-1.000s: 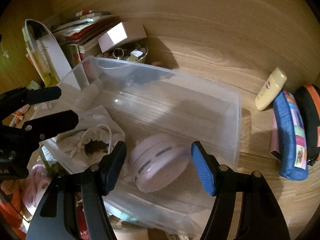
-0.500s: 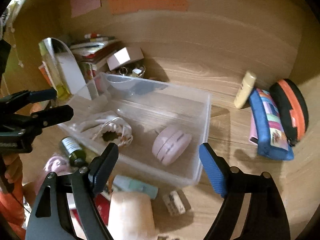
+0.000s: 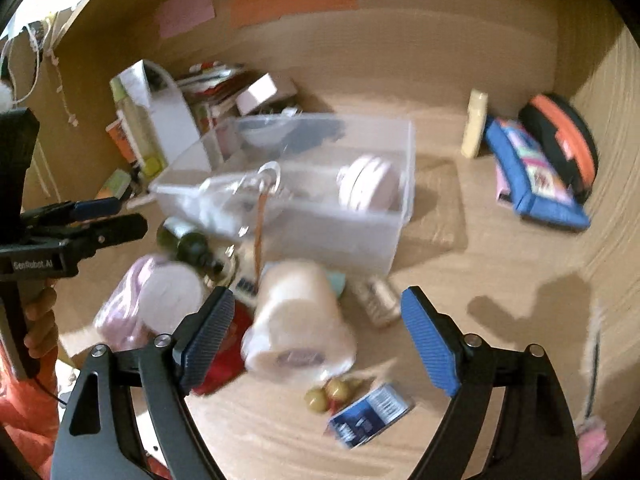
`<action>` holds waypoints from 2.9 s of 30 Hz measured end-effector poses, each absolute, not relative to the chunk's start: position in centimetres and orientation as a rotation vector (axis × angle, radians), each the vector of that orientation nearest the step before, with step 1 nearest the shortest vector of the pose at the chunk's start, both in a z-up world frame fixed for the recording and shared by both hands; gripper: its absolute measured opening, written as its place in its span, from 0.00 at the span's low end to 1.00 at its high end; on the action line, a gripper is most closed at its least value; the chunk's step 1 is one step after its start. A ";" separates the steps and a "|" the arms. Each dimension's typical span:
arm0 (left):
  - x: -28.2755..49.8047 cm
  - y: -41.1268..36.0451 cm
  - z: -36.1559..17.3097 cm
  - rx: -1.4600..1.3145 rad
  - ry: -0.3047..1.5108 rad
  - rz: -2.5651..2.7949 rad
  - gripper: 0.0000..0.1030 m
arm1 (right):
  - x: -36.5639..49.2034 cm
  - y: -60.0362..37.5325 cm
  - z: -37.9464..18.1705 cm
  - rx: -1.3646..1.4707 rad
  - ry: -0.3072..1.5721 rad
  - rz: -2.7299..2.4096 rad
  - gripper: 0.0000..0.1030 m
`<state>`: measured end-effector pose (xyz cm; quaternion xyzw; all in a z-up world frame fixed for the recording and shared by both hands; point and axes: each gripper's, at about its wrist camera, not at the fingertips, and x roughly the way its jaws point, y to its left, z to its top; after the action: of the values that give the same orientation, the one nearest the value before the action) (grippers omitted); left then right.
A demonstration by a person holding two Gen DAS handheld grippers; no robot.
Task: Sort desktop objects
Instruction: 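Grasp the white round jar with the left tool while right tool grasps the beige round container, then carry the white jar into the bin and open the left tool while right tool carries the beige container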
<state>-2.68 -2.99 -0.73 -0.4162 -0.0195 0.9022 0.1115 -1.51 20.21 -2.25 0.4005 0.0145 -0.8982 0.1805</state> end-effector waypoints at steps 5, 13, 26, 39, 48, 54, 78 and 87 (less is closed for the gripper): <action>-1.7 -2.4 -2.0 -1.259 -0.073 2.612 0.88 | -0.6 19.2 -4.6 1.177 0.059 -2.511 0.81; -0.5 -1.1 -4.1 -1.322 -0.067 2.557 0.88 | -1.1 19.3 -6.9 1.212 0.033 -2.548 0.79; -0.7 1.8 -5.0 -1.312 0.042 2.526 0.88 | -0.8 20.1 -4.9 1.099 0.006 -2.583 0.66; -1.7 3.5 -6.5 -1.289 0.162 2.546 0.74 | -2.4 20.6 -4.1 1.077 0.042 -2.613 0.66; -2.0 2.5 -6.4 -1.279 0.127 2.569 0.63 | -2.1 20.3 -4.1 1.069 0.082 -2.618 0.66; -1.2 2.0 -4.0 -1.199 0.070 2.583 0.63 | -2.0 21.4 -2.6 1.041 0.002 -2.612 0.66; -7.8 -3.0 3.3 -1.097 -0.114 2.734 0.63 | -5.7 20.4 5.1 0.835 -0.031 -2.644 0.66; -12.5 -2.7 2.2 -1.159 -0.085 2.729 0.63 | -10.6 17.3 3.9 0.920 0.013 -2.584 0.66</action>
<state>-12.51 -2.65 2.19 -0.3892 -0.0284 0.9165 0.0875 -10.60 17.34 3.89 0.3289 0.0046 -0.9234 0.1980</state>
